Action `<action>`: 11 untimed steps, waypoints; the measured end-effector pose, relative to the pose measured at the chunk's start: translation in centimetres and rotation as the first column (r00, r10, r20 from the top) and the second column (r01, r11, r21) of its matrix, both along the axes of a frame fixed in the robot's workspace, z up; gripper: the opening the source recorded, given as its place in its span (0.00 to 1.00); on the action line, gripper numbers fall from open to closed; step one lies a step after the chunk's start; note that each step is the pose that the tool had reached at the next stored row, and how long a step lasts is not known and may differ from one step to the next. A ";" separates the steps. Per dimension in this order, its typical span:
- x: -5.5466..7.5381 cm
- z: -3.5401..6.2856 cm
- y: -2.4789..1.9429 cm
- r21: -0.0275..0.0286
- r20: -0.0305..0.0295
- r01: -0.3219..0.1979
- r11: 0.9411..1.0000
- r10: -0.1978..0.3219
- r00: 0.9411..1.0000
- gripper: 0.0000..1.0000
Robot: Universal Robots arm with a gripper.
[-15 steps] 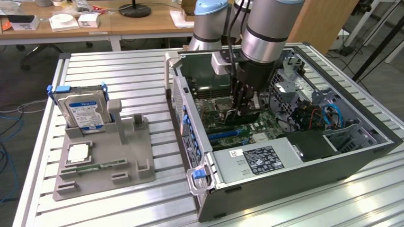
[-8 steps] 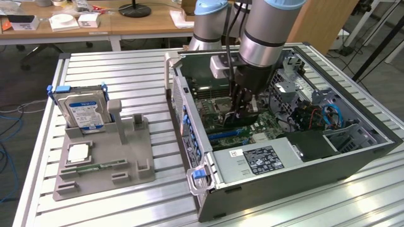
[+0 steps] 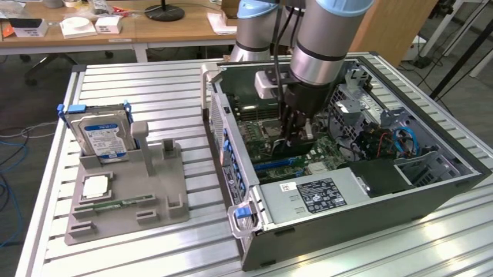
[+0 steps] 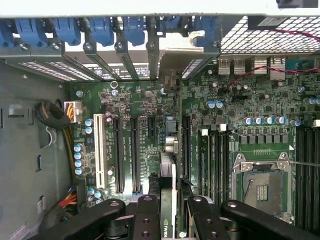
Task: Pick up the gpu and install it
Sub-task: 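Insert the gpu into the slot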
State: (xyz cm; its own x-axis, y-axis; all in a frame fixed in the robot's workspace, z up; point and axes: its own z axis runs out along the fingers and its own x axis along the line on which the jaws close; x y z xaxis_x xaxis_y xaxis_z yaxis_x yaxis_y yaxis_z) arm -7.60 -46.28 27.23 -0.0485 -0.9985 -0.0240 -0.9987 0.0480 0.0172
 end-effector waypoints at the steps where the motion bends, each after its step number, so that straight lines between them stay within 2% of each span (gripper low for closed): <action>1: 0.0 -0.03 -0.01 0.000 0.000 0.000 1.000 0.000 1.000 0.26; 11: -0.6 -0.42 -0.09 0.000 0.000 0.000 1.000 0.000 1.000 0.26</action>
State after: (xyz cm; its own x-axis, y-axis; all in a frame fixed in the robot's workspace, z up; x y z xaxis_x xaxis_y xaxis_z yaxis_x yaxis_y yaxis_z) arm -8.23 -46.37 26.81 -0.0483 -0.9985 -0.0239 -0.9987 0.0479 0.0171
